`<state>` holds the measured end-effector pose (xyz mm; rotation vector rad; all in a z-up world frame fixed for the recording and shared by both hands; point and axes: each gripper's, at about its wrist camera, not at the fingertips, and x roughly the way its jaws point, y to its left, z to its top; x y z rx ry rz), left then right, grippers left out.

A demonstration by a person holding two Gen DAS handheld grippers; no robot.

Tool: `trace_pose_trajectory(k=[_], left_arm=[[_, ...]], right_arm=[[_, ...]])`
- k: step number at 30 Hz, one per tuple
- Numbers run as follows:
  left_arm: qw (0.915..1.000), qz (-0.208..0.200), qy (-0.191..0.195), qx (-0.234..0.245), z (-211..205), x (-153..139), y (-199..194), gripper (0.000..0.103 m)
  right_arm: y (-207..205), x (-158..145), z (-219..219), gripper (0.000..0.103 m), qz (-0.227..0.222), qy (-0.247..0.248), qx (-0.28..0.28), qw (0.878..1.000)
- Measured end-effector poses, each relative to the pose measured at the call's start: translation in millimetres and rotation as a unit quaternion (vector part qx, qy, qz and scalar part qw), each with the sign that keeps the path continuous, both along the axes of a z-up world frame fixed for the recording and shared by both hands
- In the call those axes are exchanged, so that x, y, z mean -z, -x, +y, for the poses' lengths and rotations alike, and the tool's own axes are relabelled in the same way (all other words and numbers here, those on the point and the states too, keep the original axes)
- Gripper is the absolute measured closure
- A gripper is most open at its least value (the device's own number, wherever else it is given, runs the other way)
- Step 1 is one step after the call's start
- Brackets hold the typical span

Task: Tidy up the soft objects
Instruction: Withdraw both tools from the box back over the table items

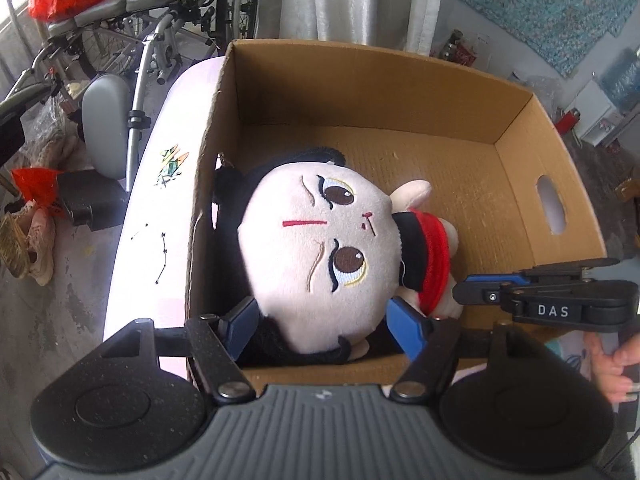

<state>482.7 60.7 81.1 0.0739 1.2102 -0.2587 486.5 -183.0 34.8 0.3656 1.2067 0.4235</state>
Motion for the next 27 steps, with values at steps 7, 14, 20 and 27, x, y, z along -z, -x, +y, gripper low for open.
trace_pose_trajectory(k=[7, 14, 20, 27], left_arm=[[0.9957, -0.041, 0.078, -0.028, 47, -46, 75, 0.023], [0.9870, -0.089, 0.131, -0.024, 91, -75, 180, 0.020], [0.9825, -0.100, 0.156, -0.020, 104, -47, 241, 0.020], [0.9815, -0.101, 0.162, -0.014, 102, -1, 289, 0.020]], right_arm=[[35, -47, -14, 0.087, -0.053, -0.027, -0.011, 0.998], [110, -95, -32, 0.086, -0.103, -0.070, -0.030, 0.992], [188, -117, -45, 0.084, -0.124, -0.082, -0.028, 0.988], [260, -104, -43, 0.083, -0.121, -0.062, -0.012, 0.991]])
